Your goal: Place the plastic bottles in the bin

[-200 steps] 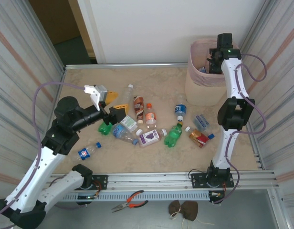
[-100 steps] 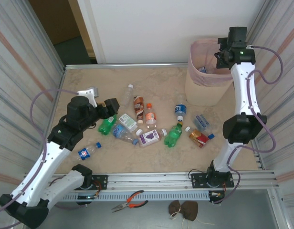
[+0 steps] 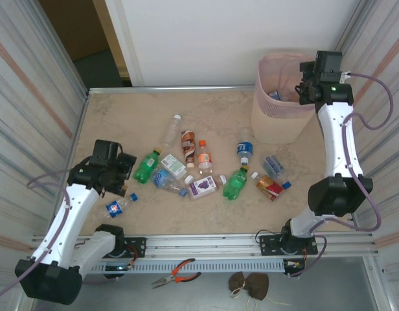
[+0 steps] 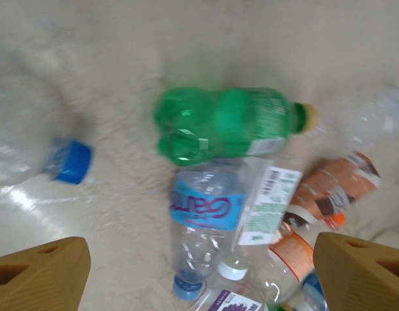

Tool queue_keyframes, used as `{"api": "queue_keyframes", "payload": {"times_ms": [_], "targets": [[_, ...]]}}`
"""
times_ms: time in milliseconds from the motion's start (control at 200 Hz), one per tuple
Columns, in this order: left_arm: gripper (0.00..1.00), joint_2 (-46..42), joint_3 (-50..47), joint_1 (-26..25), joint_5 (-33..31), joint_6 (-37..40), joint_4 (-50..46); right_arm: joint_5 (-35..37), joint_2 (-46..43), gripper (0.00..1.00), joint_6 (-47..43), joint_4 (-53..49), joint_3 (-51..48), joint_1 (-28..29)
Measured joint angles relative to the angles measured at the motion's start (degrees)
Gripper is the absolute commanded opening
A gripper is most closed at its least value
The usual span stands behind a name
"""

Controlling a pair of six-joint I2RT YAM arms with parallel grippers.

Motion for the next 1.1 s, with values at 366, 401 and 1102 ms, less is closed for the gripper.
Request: {"api": "queue_keyframes", "payload": {"times_ms": [366,401,1102], "targets": [[0.95,-7.15,-9.49,14.40,7.61,-8.22,-4.68,0.81,-5.70,0.81,-1.16,0.96,-6.45,-1.11],[0.95,-7.15,-10.27,16.06,8.52,-8.15,-4.66,0.70,-5.70,0.81,-1.22,1.05,-6.45,-1.11],[0.96,4.85,-15.85,35.65,16.68,0.72,0.96,-0.20,-7.72,0.81,-4.09,1.01,-3.50,1.60]]}}
